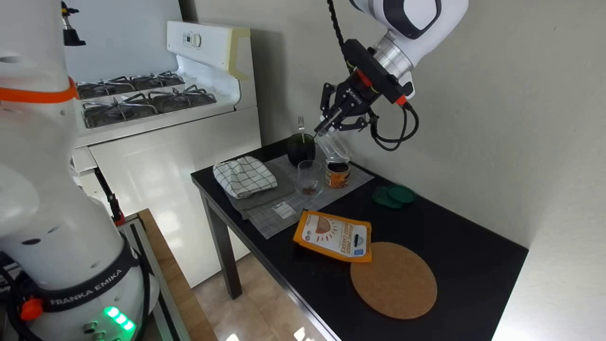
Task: Pick up the small lunchbox on the right and pour its contents into the glass cup
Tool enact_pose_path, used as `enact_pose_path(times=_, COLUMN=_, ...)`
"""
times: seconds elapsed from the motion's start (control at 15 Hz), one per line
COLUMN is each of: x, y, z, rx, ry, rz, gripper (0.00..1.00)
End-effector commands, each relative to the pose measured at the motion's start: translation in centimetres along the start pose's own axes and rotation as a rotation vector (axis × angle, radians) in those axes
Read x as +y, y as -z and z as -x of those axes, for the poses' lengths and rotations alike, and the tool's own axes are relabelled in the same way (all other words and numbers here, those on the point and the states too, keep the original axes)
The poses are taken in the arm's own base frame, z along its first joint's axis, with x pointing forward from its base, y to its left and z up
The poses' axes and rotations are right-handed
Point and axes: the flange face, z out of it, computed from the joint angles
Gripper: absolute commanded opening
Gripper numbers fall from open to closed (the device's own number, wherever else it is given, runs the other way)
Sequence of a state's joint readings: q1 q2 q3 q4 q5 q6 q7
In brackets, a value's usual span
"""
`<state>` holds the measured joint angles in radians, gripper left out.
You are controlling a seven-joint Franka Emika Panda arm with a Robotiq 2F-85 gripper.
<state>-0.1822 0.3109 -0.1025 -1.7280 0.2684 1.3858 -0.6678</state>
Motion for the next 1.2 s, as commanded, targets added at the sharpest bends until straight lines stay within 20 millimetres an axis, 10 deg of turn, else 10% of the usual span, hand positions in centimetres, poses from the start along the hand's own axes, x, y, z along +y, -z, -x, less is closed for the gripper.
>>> enact_pose_path(times=0.0, x=1.0, y=-1.0, z=0.6, rx=0.163, ry=-0.065, rz=0.098, gripper=0.02)
enact_pose_path(times=0.73, x=4.5, y=-3.7, z=1.2, rx=0.641, ry=-0.230, rz=0.494, gripper=0.02)
enact_pose_path(times=1.13, x=6.7, y=-10.7, z=0.0, rx=0.473, ry=-0.180, rz=0.519, gripper=0.02)
